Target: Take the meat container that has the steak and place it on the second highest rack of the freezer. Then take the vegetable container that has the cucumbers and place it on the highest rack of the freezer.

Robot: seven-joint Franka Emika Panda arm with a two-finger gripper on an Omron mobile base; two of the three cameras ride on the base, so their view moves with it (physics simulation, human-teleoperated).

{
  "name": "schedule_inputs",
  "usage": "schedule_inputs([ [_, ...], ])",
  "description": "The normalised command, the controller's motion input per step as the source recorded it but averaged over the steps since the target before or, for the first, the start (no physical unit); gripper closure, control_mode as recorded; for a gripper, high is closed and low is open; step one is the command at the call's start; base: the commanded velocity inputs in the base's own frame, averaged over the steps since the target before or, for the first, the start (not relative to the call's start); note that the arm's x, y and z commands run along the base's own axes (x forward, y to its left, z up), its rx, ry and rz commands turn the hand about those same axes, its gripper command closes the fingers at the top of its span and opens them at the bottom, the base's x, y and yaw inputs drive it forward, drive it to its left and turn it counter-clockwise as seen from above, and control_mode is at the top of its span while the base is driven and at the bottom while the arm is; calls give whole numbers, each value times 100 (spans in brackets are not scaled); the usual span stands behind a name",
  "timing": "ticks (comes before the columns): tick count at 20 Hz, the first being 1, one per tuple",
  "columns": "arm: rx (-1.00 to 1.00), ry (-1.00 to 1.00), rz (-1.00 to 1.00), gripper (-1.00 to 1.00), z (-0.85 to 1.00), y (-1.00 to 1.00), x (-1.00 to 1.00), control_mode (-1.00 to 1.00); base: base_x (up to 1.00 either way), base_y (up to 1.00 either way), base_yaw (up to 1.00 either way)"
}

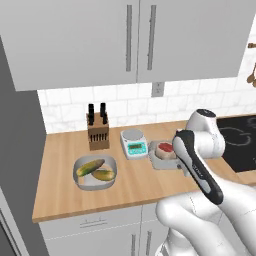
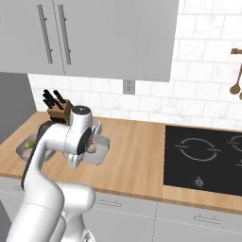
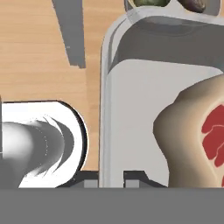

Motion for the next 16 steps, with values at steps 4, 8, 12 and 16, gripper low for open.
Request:
schedule_inputs([
  [4, -14, -1, 66, 100, 21, -12, -31, -100, 0, 0, 0],
  [8, -18, 0, 50, 100, 31, -1, -18, -100, 0, 0, 0],
  [12, -20, -4, 39, 100, 35, -3, -12, -100, 0, 0, 0],
  [16, -10, 0, 19, 100, 56, -9, -13, -100, 0, 0, 0],
])
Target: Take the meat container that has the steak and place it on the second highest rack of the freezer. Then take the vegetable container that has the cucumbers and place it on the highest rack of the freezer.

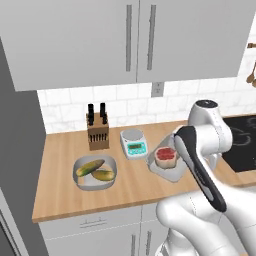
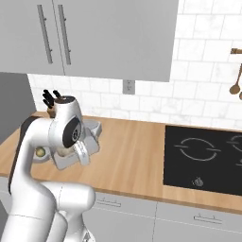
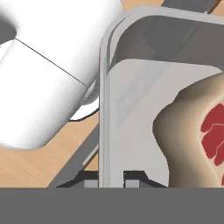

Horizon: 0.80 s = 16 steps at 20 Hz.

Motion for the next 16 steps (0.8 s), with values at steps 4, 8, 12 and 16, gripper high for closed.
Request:
schedule_inputs([
  [4, 2, 0, -18, 100, 75, 0, -10, -100, 0, 0, 0],
  [8, 9, 0, -21, 100, 71, 0, -28, -100, 0, 0, 0],
  [12, 18, 0, -25, 100, 52, -3, -54, -100, 0, 0, 0],
  [16, 21, -3, -29, 100, 22, -1, -90, -100, 0, 0, 0],
])
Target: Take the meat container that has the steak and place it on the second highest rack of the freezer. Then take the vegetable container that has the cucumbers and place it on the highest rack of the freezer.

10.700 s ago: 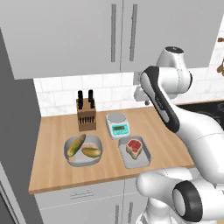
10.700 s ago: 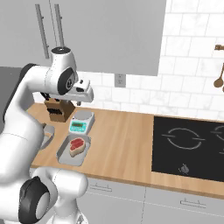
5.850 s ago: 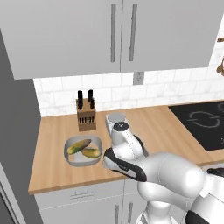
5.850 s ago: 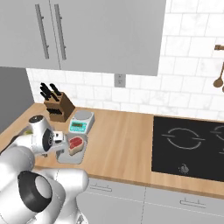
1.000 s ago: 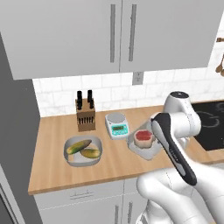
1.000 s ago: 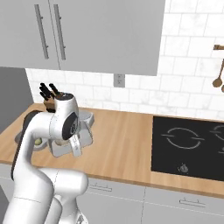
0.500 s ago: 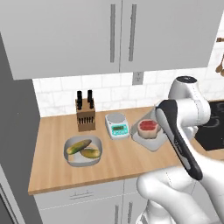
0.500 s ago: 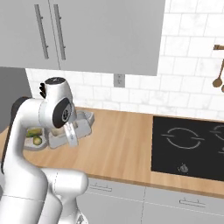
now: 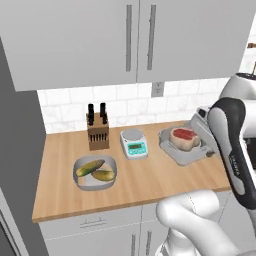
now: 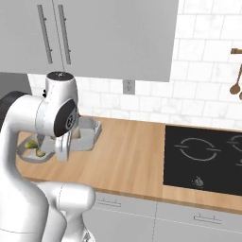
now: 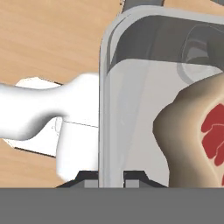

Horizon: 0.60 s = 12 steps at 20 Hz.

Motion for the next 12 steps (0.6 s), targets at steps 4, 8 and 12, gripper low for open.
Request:
schedule_inputs([
  [4, 15, -2, -28, 100, 23, 0, -52, -100, 0, 0, 0],
  [8, 1, -3, -13, 100, 31, 0, -7, -100, 0, 0, 0],
  [12, 0, 0, 0, 100, 27, 0, 0, -100, 0, 0, 0],
])
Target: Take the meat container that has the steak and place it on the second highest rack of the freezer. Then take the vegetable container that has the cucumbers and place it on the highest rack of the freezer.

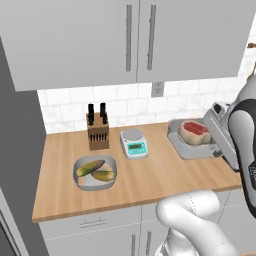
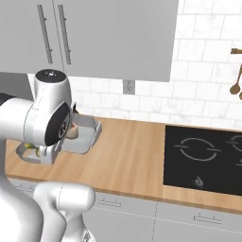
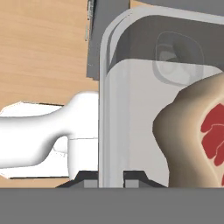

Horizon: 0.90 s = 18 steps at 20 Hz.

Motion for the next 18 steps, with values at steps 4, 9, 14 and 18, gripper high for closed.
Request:
schedule_inputs([
  [4, 0, 0, -3, 100, 18, 0, 0, -100, 0, 0, 0],
  [9, -4, -3, -2, 100, 0, 8, -1, -100, 0, 0, 0],
  [14, -10, -3, 0, 100, 0, 22, -16, -100, 0, 0, 0],
  [18, -1, -1, 0, 100, 1, 3, -2, -100, 0, 0, 0],
])
